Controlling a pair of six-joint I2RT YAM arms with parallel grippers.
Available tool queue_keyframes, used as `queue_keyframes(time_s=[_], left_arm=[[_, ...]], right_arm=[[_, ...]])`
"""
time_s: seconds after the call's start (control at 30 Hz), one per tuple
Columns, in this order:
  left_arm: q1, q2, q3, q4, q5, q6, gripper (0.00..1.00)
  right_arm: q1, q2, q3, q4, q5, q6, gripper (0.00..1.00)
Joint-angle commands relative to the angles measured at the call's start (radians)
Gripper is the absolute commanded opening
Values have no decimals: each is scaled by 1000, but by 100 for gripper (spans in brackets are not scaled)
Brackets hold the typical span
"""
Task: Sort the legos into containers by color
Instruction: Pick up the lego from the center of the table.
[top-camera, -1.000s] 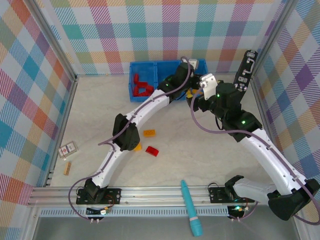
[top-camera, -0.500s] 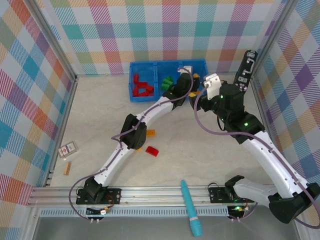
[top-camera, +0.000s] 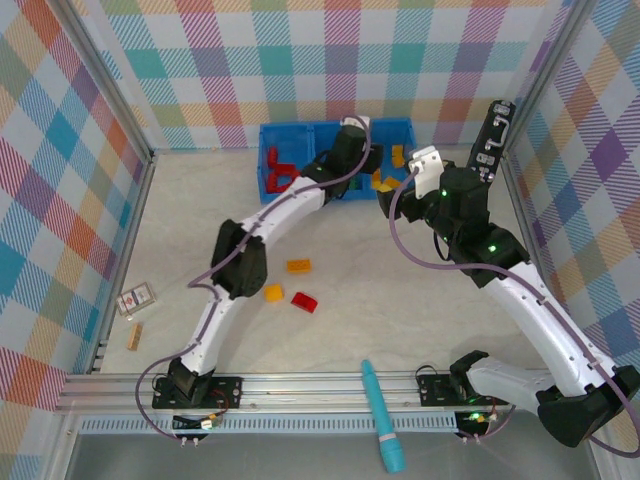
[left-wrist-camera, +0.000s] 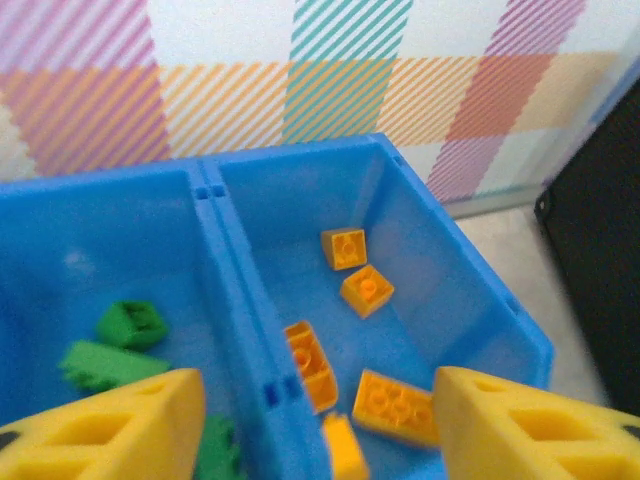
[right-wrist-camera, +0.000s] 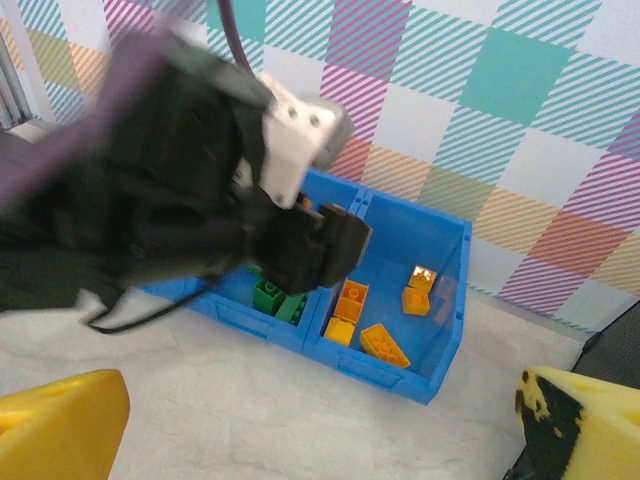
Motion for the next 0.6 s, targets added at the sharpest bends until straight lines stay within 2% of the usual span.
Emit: queue_keyframes(time_s=[0.0, 0.07, 0.1, 0.2, 0.37, 0.43, 0.57], left_arm=[[17, -227, -47, -282, -24, 92, 70], [30, -295, -81, -477, -59, 36, 72], [38, -331, -122, -556, -36, 3, 73], [27, -424, -296, -672, 26, 4, 77], [-23, -548, -610, -690, 74, 126, 77], [-50, -591, -713, -679, 38, 211, 78], [-62, -625, -814, -667, 4, 327, 77]], right_arm=[[-13, -19, -5, 33, -5, 21, 99], [-16, -15, -7, 31, -11, 25, 99], [-17, -11, -8, 32, -15, 28, 99], [-23, 13, -4, 35, -25, 33, 99], [-28, 51, 27, 23, -46, 46, 99], [-32, 66, 42, 16, -47, 49, 99], [-45, 94, 74, 1, -53, 87, 99]])
